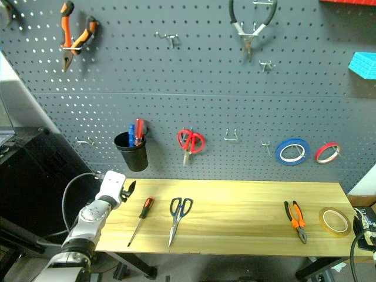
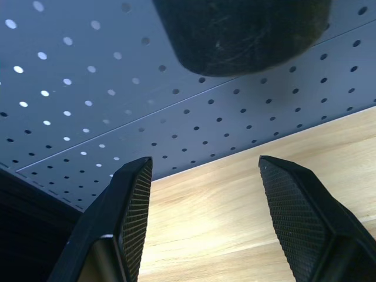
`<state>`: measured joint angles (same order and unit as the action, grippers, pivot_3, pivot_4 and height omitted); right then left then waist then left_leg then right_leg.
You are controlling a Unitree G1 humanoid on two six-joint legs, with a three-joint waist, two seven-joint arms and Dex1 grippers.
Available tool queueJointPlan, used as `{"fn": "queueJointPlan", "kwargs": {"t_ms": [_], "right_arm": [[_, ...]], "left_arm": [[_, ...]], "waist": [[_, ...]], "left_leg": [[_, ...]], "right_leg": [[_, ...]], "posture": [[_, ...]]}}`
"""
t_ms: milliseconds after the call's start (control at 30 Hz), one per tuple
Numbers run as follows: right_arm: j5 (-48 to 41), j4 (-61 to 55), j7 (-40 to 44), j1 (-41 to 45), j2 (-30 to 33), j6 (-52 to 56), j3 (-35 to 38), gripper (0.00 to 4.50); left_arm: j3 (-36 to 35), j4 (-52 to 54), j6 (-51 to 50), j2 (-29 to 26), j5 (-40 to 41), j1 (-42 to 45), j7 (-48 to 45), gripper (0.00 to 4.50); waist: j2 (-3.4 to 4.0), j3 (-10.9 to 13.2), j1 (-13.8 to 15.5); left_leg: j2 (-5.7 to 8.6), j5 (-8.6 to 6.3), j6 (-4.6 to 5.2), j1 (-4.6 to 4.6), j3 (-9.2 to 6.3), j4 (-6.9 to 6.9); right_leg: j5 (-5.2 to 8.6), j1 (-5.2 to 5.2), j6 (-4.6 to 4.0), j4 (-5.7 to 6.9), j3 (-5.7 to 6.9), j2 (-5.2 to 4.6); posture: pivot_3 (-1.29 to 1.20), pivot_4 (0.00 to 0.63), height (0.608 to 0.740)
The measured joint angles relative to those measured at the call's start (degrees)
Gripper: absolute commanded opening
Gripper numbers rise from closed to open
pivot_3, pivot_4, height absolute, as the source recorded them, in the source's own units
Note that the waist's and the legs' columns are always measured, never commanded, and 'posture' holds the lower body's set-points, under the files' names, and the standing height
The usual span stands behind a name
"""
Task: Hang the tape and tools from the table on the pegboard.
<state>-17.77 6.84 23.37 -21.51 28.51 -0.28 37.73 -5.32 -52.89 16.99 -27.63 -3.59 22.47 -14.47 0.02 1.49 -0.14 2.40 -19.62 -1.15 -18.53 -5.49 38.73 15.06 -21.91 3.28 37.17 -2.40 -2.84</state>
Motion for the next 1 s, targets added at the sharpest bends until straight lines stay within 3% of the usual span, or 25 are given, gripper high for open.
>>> {"fn": "queueJointPlan", "kwargs": {"t_ms": [300, 400, 700, 1000], "right_arm": [[0.2, -3.5, -0.2, -0.8, -1.7, 0.0, -0.9, 4.5], [0.2, -5.3, -0.2, -1.2, -1.7, 1.2, -1.1, 4.5], [-0.5, -17.8, -0.5, -2.2, -2.4, 11.8, -7.5, 4.5], [0.6, -12.0, -3.5, 7.7, 2.6, 30.1, -11.4, 4.5]], "left_arm": [[0.9, -0.6, 2.2, -0.1, -0.2, -0.3, -1.6, 3.06], [2.2, 2.9, 2.2, -0.2, 0.0, -3.4, -5.5, 3.06], [13.4, 34.0, -6.8, 2.1, 2.6, -12.3, -24.6, 3.06], [19.0, 49.0, -22.2, 3.5, 6.1, -6.7, -33.9, 3.06]], "waist": [[0.05, 0.0, 0.0], [0.07, 0.0, -0.1], [0.26, 3.3, -1.0], [0.15, 7.9, -3.9]], "left_leg": [[0.0, 0.0, 0.0, 0.0, 0.0, 0.0], [-0.03, -0.01, 0.02, -0.01, 0.03, -0.01], [-0.13, -0.02, 0.06, 0.06, -0.01, 0.03], [-0.08, -0.04, 0.15, -0.37, 0.09, 0.07]], "right_leg": [[0.0, 0.0, 0.0, 0.0, 0.0, 0.0], [0.0, -0.01, 0.01, -0.01, -0.02, 0.0], [0.02, 0.21, 0.0, -0.05, 0.08, 0.0], [0.0, -0.22, 0.0, 0.0, 0.04, -0.11]], "posture": [[-0.05, 0.0, 0.74], [-0.06, 0.03, 0.74], [-0.12, 0.152, 0.74], [-0.15, 0.236, 0.74]]}}
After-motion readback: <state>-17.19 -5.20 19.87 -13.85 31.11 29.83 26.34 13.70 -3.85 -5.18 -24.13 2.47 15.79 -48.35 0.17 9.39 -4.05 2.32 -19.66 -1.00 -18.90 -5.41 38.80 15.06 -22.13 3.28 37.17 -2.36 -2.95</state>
